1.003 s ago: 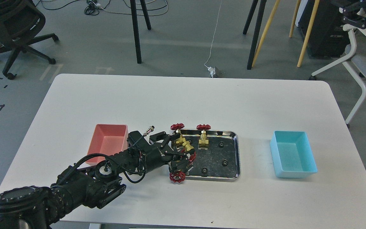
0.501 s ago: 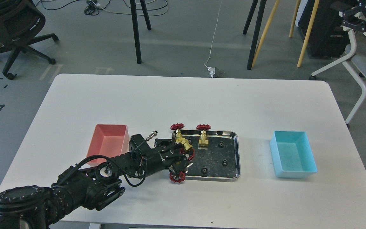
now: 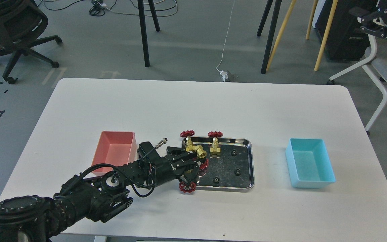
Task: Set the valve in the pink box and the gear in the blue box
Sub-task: 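Carry the valve with the left gripper over the pink box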
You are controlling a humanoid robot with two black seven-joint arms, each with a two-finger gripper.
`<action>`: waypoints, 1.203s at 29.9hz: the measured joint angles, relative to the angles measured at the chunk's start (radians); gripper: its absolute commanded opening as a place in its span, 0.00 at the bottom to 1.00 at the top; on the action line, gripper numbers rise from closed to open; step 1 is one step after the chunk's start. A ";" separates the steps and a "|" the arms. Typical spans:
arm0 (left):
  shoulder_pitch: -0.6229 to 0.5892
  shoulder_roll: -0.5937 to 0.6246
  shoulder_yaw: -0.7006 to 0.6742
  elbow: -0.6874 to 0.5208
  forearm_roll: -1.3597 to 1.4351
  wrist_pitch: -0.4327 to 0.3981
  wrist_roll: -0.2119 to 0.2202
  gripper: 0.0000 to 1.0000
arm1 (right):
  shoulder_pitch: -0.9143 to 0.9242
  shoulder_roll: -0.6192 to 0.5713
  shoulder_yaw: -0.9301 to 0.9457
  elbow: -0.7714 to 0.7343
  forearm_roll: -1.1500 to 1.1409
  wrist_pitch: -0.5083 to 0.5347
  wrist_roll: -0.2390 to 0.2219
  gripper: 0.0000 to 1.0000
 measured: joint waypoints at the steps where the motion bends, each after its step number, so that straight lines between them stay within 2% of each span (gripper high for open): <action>1: 0.000 0.010 -0.001 -0.014 -0.002 0.000 0.000 0.05 | 0.000 0.000 0.000 -0.001 0.000 0.000 0.000 0.99; 5: -0.003 0.059 -0.012 -0.071 -0.009 0.000 0.000 0.05 | 0.000 0.000 0.000 -0.002 0.000 0.000 0.000 0.99; 9: -0.024 0.165 -0.034 -0.156 -0.048 0.000 0.000 0.05 | 0.001 0.000 0.000 -0.003 0.000 0.000 0.000 0.99; 17: -0.029 0.527 -0.038 -0.415 -0.112 0.000 0.000 0.06 | 0.018 0.009 0.000 -0.034 0.000 0.000 0.002 0.99; 21: 0.026 0.671 -0.030 -0.489 -0.113 0.000 0.000 0.06 | 0.023 0.034 0.000 -0.066 0.000 0.000 0.005 0.99; 29: 0.128 0.722 -0.030 -0.490 -0.112 0.000 0.000 0.08 | 0.025 0.070 0.000 -0.076 -0.001 0.000 0.008 0.99; 36: 0.136 0.723 -0.040 -0.463 -0.120 0.000 0.000 0.13 | 0.035 0.080 0.000 -0.076 -0.001 0.000 0.008 0.99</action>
